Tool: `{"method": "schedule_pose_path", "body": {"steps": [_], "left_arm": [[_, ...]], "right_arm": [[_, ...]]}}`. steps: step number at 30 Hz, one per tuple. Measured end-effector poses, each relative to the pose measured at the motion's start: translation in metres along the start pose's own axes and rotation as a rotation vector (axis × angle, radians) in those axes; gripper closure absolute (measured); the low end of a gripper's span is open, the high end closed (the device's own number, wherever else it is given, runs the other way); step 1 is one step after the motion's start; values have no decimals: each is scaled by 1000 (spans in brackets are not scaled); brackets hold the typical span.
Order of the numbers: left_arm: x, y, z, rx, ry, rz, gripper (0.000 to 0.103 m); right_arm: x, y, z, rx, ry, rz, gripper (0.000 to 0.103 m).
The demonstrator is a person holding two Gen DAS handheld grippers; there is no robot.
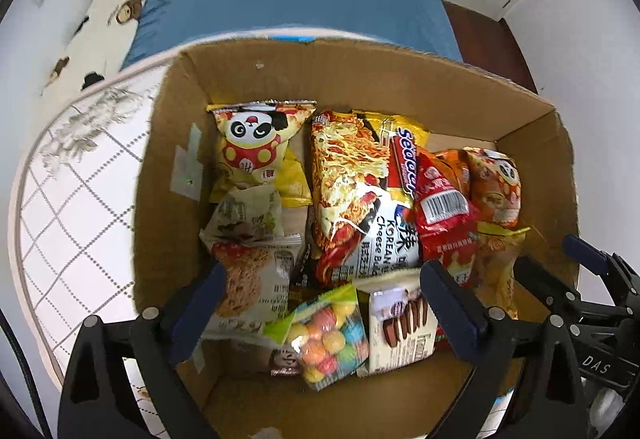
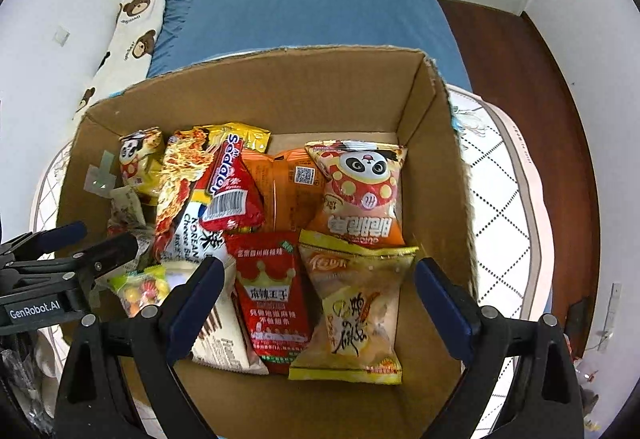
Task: Organize snacks
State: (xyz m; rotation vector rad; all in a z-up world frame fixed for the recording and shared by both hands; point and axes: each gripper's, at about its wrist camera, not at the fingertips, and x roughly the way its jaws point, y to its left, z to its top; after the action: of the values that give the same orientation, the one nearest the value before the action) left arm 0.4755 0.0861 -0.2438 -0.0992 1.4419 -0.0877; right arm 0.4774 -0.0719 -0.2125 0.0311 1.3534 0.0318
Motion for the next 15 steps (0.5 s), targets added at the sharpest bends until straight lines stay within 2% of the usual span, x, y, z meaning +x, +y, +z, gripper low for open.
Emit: {"method": "schedule_pose_path", "body": {"steps": [11, 15], "left_arm": [[-83, -12, -64, 25, -207, 27, 4], [-108, -15, -93, 15, -272, 42, 4]], "right_arm": [[-76, -7, -53, 2, -162, 15, 5], [-114, -5, -84, -6, -247, 5, 3]]}}
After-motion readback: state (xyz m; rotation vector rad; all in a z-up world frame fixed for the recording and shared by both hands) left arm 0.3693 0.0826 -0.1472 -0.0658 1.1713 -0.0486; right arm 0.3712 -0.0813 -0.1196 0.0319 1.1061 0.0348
